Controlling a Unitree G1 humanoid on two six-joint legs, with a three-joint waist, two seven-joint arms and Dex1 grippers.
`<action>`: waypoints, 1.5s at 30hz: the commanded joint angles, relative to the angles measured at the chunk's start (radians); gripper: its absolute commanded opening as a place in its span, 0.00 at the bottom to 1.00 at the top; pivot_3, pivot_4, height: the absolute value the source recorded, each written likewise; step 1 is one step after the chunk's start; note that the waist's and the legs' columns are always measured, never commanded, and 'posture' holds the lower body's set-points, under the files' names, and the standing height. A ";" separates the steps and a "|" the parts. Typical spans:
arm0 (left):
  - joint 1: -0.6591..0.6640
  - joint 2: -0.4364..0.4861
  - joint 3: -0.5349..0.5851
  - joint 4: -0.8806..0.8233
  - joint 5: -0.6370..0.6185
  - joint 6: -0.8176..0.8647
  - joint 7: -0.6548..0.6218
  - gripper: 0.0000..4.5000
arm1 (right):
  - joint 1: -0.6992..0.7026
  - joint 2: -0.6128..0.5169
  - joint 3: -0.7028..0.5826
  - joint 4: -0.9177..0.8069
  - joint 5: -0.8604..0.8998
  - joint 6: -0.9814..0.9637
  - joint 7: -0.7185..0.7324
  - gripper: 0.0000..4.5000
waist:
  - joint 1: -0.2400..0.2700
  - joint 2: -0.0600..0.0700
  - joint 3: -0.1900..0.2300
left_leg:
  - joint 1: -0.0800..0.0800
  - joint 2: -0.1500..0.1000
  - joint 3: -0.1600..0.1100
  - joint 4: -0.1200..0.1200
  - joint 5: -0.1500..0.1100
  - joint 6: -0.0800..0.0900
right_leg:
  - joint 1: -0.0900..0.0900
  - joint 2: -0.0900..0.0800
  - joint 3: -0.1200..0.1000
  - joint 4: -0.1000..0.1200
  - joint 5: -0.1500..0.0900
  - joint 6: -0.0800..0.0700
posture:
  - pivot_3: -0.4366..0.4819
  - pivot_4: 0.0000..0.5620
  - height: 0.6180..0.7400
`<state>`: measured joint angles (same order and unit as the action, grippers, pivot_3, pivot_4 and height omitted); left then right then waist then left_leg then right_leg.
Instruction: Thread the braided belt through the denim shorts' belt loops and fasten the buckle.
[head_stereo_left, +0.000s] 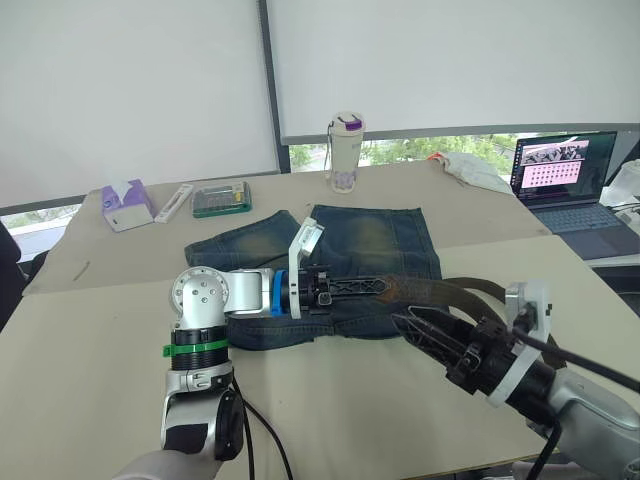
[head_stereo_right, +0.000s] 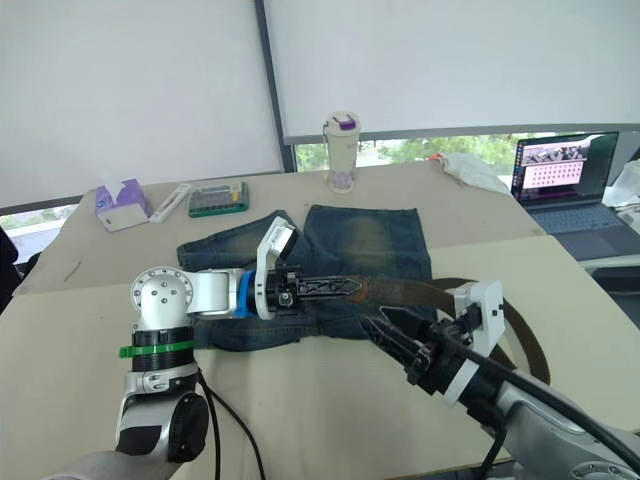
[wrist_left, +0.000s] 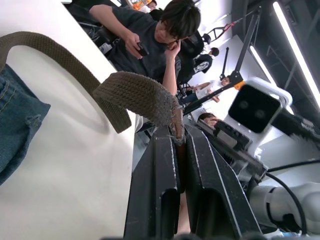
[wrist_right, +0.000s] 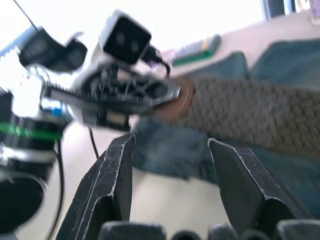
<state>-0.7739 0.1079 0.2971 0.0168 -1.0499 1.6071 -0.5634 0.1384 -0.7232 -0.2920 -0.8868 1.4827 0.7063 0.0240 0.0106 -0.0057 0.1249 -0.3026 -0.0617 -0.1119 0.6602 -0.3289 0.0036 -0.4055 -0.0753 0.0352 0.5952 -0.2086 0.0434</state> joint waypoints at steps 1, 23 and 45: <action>-0.015 0.015 -0.006 -0.026 -0.061 0.007 0.001 0.00 | -0.041 0.021 0.001 0.016 0.064 -0.064 -0.031 0.58 | 0.000 0.000 0.000 | 0.000 0.000 0.000 0.000 0.000 0.000 | 0.000 0.000 0.000 0.000 0.000 0.000 | 0.48 0.27 1.00; -0.010 0.027 0.053 0.003 -0.225 0.007 0.095 0.00 | -0.114 0.112 0.050 0.078 0.149 -0.133 -0.127 0.40 | 0.000 0.001 0.000 | 0.000 0.000 0.000 0.000 0.000 0.000 | -0.001 0.000 0.000 0.000 0.000 0.000 | 0.48 0.27 1.00; -0.041 0.077 0.064 0.142 -0.506 -0.060 0.246 0.00 | -0.152 0.158 0.081 0.112 0.109 -0.137 -0.159 0.40 | -0.001 0.003 -0.002 | 0.000 0.000 -0.001 -0.001 0.000 0.000 | -0.005 0.000 0.000 0.000 0.001 -0.001 | 0.48 0.27 1.00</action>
<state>-0.7790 0.1782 0.3480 0.1484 -1.4698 1.5654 -0.3282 0.0028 -0.5689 -0.1969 -0.7798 1.6025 0.6012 -0.1209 0.0097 -0.0028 0.1231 -0.3026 -0.0620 -0.1128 0.6596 -0.3287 0.0032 -0.4102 -0.0754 0.0354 0.5952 -0.2081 0.0425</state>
